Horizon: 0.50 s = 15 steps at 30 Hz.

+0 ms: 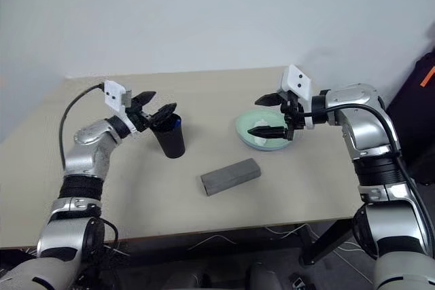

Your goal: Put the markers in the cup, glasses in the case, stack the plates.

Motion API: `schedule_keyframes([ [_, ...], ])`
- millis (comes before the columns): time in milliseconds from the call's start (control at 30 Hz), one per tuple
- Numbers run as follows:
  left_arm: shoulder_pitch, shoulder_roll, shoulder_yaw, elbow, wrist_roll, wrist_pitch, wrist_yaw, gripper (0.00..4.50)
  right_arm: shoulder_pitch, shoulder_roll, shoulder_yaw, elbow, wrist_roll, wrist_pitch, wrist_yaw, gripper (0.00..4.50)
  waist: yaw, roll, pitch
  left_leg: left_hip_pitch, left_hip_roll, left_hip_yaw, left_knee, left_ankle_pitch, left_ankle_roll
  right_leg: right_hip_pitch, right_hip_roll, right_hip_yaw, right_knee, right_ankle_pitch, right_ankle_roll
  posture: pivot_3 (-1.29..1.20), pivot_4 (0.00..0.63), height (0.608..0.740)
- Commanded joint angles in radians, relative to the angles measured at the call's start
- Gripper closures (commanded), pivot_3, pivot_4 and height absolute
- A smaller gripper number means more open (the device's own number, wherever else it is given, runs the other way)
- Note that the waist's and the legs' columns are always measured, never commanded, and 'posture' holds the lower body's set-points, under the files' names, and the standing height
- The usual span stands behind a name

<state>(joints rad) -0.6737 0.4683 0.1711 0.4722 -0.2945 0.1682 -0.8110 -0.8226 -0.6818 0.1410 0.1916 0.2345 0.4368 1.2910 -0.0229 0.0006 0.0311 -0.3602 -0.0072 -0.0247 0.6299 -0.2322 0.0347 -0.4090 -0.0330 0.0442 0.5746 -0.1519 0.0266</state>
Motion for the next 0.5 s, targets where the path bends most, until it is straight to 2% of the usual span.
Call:
schedule_keyframes([
  [33,0.052,0.11,0.038,-0.144,-0.038,0.043,-0.065,0.06,-0.025,0.006,-0.017,0.016,0.002,-0.023,-0.016,0.0,-0.001,0.0,0.0,0.0,0.0,0.0,0.0,0.0,0.0,0.0,0.0,0.0,0.0,0.0,0.0,0.0,0.0,0.727],
  [233,0.236,0.239,0.116,-0.35,-0.116,0.134,-0.109,0.06,-0.009,0.032,-0.024,0.053,0.007,-0.021,-0.052,0.0,-0.019,0.0,0.0,0.001,0.002,0.001,-0.001,0.0,-0.001,-0.001,0.0,0.0,0.0,-0.001,-0.002,0.0,0.0,0.727],
  [500,0.406,0.244,0.166,-0.549,-0.18,0.237,-0.056,0.06,-0.019,0.1,-0.009,0.102,0.01,-0.022,-0.074,0.0,-0.014,0.0,0.0,0.001,0.002,0.002,0.0,-0.001,-0.001,0.0,-0.001,-0.001,0.0,-0.001,-0.002,0.0,0.0,0.727],
])
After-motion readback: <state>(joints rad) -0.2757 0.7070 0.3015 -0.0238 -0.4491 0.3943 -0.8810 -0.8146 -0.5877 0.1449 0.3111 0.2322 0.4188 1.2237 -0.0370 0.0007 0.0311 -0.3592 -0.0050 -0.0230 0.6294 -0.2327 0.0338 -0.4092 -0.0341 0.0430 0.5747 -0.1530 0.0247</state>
